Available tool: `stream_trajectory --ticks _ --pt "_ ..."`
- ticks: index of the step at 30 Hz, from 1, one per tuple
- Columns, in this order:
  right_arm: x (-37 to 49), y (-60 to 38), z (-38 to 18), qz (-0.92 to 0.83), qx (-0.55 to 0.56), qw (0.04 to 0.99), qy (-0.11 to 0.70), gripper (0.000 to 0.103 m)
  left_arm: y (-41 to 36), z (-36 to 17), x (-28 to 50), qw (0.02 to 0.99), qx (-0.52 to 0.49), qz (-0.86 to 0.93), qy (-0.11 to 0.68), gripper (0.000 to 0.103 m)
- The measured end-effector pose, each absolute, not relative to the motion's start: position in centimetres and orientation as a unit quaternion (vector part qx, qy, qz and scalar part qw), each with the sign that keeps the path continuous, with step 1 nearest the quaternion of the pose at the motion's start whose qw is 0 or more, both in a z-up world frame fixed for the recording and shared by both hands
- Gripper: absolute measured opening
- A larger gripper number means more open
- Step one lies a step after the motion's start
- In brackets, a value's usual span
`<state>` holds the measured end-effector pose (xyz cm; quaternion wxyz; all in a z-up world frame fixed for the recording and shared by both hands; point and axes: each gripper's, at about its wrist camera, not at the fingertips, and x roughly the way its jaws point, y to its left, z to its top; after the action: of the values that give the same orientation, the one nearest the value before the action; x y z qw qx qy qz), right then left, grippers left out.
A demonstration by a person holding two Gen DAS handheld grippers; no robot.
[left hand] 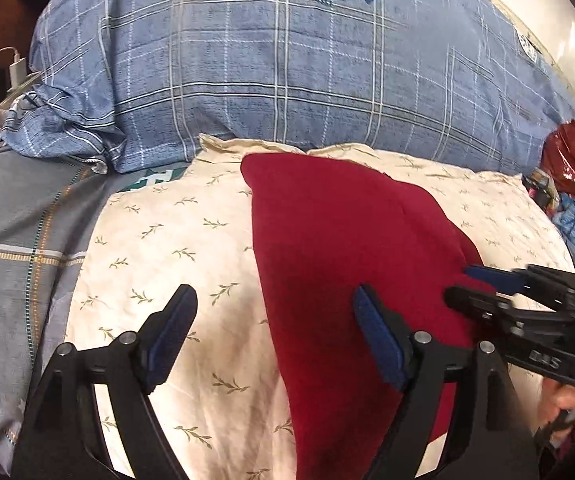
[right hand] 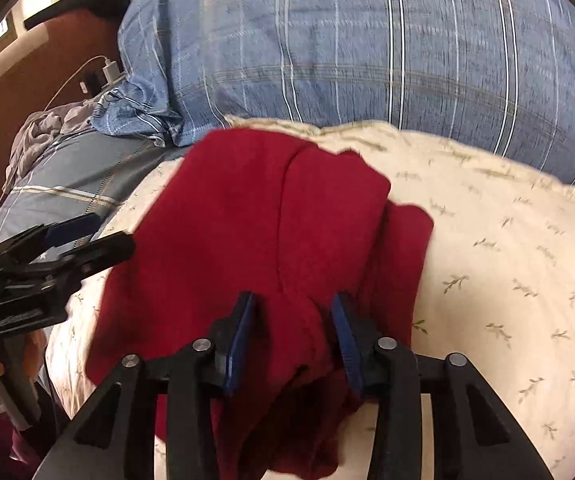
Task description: Fold small clothes
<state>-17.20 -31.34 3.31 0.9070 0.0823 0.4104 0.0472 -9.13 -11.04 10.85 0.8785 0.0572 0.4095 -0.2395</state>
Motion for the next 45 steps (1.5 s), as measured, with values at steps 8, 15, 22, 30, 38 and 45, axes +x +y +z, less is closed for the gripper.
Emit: stream_trajectory --ticks 8,15,22,30,38,45 --pt "-19.9 -29.1 5.0 0.034 0.057 0.926 0.372 0.053 -9.9 11.1 -9.5 0.888 0.046 -0.219 0.402 0.081" --pt "-20.5 -29.5 2.8 0.012 0.069 0.916 0.395 0.054 -9.8 11.7 -10.5 0.893 0.042 -0.222 0.390 0.081" --pt "-21.6 -29.6 4.5 -0.003 0.083 0.924 0.372 0.060 -10.0 12.0 -11.4 0.891 0.046 -0.231 0.387 0.081" --pt "-21.8 -29.0 6.8 -0.028 0.087 0.938 0.335 0.080 -9.9 13.1 -12.6 0.903 0.046 -0.230 0.361 0.081" --pt "-21.6 -27.8 7.3 -0.026 0.081 0.940 0.330 0.082 -9.5 13.6 -13.2 0.911 0.052 -0.218 0.347 0.081" --pt "-21.6 -27.9 7.3 -0.027 0.087 0.940 0.330 0.082 -9.1 13.8 -13.3 0.914 0.050 -0.214 0.342 0.081"
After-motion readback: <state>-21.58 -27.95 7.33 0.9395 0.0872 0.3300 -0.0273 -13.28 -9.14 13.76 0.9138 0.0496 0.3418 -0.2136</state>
